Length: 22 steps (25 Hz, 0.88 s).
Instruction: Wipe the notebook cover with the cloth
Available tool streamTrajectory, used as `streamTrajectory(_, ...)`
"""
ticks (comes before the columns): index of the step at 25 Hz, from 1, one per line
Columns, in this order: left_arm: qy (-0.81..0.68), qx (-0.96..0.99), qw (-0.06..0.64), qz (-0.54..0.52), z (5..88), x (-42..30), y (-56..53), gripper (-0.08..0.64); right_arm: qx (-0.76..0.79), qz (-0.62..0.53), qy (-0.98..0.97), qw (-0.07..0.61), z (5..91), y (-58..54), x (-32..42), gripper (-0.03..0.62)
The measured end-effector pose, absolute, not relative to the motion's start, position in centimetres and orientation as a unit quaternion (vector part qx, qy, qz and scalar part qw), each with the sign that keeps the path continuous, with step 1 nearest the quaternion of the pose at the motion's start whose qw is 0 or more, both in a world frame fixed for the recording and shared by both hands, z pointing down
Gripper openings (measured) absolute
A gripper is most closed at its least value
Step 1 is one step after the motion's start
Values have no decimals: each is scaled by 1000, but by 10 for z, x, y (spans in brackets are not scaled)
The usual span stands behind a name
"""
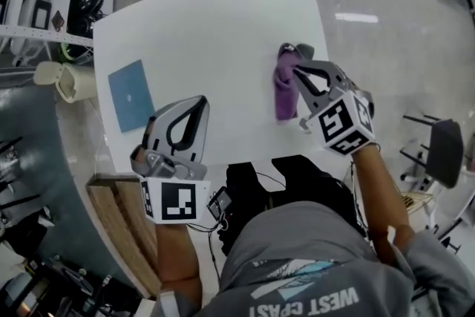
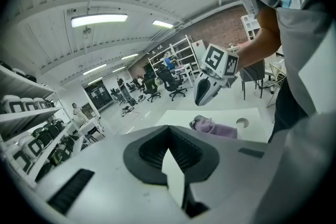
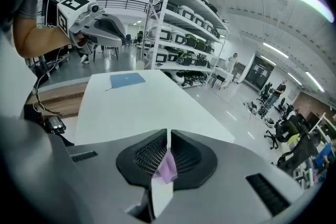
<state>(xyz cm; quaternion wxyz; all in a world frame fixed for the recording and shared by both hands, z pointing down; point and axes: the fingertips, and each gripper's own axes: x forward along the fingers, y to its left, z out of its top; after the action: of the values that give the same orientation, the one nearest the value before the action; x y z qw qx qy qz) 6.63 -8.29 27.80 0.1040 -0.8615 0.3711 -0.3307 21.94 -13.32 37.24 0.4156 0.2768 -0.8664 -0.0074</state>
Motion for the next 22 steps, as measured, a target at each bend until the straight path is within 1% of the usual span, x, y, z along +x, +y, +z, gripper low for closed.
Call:
streamTrajectory(3,368,-864,90,-331,299,68,-86,0,271,16,-864,424,401,-132,222,40)
streamTrajectory(5,367,-865,81,-331,311,68,-88,0,267,26,-862,431,417,-132,223,77)
streamTrajectory(7,366,-866,74,-333,322,69,-88,0,263,40,-860,436,433,-128,224,96)
streamTrajectory(14,360,-867,50,-340,354,65,-86,0,246,74,-854,452,474,-123,221,203)
streamTrajectory(18,361,-868,42,-340,365,62,-86,0,235,93,-850,462,495,-119,220,233)
streamTrajectory(22,360,-868,38,-340,372,62,-88,0,232,109,-845,469,511,-118,221,241)
